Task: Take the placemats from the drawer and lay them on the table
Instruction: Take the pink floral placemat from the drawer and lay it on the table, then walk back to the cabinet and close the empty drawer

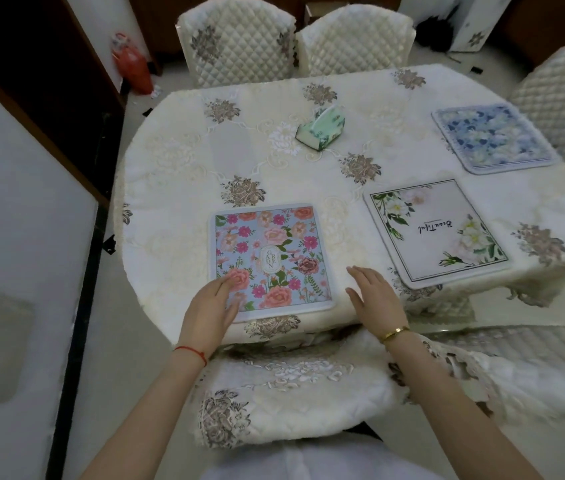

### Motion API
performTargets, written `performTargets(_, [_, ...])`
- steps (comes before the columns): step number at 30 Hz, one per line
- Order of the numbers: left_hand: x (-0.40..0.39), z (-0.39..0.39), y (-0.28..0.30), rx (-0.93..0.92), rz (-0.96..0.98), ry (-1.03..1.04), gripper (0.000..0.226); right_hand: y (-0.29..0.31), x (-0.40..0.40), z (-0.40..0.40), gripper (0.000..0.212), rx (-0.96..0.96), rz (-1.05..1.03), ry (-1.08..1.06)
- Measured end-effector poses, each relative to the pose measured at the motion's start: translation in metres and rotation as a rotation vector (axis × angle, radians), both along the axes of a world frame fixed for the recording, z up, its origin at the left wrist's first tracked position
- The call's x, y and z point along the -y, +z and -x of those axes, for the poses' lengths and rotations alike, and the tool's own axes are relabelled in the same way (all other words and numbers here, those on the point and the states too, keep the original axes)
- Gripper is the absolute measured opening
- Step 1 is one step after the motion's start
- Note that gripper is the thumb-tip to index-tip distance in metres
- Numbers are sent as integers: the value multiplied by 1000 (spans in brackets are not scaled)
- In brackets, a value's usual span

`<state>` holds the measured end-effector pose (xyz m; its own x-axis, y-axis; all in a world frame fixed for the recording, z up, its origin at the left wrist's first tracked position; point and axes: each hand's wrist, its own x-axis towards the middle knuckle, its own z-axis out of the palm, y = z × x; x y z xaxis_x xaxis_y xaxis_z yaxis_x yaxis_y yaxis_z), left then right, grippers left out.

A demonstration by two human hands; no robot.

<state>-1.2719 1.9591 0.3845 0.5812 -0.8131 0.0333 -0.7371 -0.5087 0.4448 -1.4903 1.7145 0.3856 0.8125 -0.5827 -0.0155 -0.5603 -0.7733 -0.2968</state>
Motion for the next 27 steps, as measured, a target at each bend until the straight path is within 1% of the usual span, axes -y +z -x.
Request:
performTargets(5, [28, 21, 18, -18, 24, -60, 41, 22, -6, 44, 41, 40, 22, -109])
performTargets(9, [56, 46, 34, 34, 49, -179, 38, 41, -6, 95, 38, 106, 40, -210])
performTargets(15, [108, 107, 51, 24, 75, -353, 37, 62, -7, 190, 35, 164, 79, -430])
performTargets(20, [154, 191, 58, 37, 108, -513, 35, 65, -13, 289, 37, 196, 105, -604])
performTargets(27, [217, 355, 69, -15, 152, -691, 31, 63, -24, 452, 37, 197, 123, -821])
